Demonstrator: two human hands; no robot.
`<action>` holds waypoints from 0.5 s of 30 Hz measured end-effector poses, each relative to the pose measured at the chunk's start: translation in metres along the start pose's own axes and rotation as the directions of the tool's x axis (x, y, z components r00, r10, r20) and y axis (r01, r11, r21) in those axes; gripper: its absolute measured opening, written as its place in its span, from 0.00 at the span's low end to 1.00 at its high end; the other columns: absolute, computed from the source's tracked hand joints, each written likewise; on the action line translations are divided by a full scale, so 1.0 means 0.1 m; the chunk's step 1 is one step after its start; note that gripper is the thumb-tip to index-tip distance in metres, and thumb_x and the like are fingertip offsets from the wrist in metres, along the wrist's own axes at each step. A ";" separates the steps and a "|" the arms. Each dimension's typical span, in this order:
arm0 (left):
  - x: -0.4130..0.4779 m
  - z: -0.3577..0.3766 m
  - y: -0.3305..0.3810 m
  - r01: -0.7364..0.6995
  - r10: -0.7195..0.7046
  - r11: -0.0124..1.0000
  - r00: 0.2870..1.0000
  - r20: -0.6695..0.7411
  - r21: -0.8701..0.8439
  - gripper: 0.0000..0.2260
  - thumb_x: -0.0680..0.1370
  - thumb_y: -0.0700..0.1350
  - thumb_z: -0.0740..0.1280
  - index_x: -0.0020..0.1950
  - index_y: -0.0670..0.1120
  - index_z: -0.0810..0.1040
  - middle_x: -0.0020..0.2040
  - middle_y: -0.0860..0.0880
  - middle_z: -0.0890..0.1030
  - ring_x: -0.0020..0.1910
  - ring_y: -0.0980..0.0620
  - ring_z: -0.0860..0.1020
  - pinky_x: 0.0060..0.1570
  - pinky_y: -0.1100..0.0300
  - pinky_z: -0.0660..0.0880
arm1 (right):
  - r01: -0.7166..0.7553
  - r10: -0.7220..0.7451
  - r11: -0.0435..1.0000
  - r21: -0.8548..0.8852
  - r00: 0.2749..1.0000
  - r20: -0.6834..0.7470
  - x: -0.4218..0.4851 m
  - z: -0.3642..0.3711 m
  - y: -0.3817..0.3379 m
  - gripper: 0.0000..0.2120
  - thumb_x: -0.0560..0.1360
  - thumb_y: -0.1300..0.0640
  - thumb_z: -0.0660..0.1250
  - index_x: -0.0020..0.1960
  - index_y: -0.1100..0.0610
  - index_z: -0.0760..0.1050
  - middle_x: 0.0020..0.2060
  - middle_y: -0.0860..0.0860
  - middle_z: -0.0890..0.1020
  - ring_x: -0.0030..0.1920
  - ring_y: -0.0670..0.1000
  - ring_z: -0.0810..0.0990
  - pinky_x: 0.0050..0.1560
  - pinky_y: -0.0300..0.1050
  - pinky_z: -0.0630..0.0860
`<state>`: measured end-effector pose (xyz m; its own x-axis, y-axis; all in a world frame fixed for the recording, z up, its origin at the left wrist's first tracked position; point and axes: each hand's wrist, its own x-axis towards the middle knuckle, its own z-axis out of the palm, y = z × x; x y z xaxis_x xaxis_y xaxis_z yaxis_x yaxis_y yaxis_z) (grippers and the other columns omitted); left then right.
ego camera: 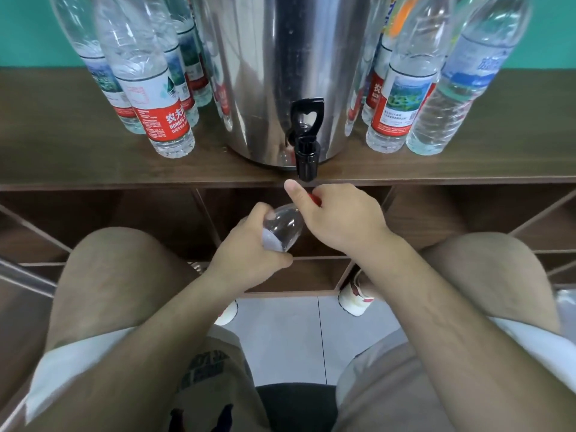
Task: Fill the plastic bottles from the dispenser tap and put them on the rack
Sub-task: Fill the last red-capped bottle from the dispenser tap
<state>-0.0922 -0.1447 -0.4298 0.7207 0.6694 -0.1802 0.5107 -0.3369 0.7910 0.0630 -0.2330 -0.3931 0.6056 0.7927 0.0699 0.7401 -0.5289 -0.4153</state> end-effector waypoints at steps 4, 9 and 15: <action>0.08 0.04 0.03 -0.021 0.021 0.999 1.000 -0.003 0.041 0.28 0.64 0.49 0.79 0.56 0.61 0.66 0.52 0.58 0.77 0.49 0.51 0.79 0.40 0.59 0.76 | 0.068 -0.082 0.987 0.144 0.992 0.091 0.05 -0.06 0.09 0.29 0.83 0.33 0.54 0.32 0.51 0.70 0.27 0.46 0.74 0.30 0.45 0.74 0.31 0.43 0.62; 0.19 -0.03 0.04 0.016 -0.015 1.000 0.997 0.073 -0.006 0.25 0.60 0.50 0.77 0.53 0.63 0.71 0.47 0.56 0.81 0.47 0.52 0.82 0.46 0.47 0.83 | 0.199 -0.226 0.970 0.136 0.947 0.228 0.08 -0.26 0.21 0.20 0.84 0.39 0.58 0.51 0.54 0.77 0.43 0.47 0.79 0.46 0.49 0.78 0.42 0.46 0.69; 0.22 -0.05 0.07 0.078 -0.064 0.995 0.978 0.199 -0.065 0.23 0.61 0.47 0.77 0.51 0.62 0.74 0.43 0.56 0.83 0.46 0.49 0.85 0.48 0.47 0.85 | 0.262 -0.314 0.940 0.217 0.915 0.254 0.08 -0.38 0.25 0.08 0.84 0.58 0.66 0.61 0.50 0.76 0.55 0.44 0.74 0.57 0.47 0.74 0.58 0.42 0.67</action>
<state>-0.0752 -0.1285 -0.4255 0.7657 0.5443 -0.3428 0.5335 -0.2397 0.8111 0.0979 -0.2514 -0.3689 0.2470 0.9683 -0.0364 0.7913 -0.2233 -0.5692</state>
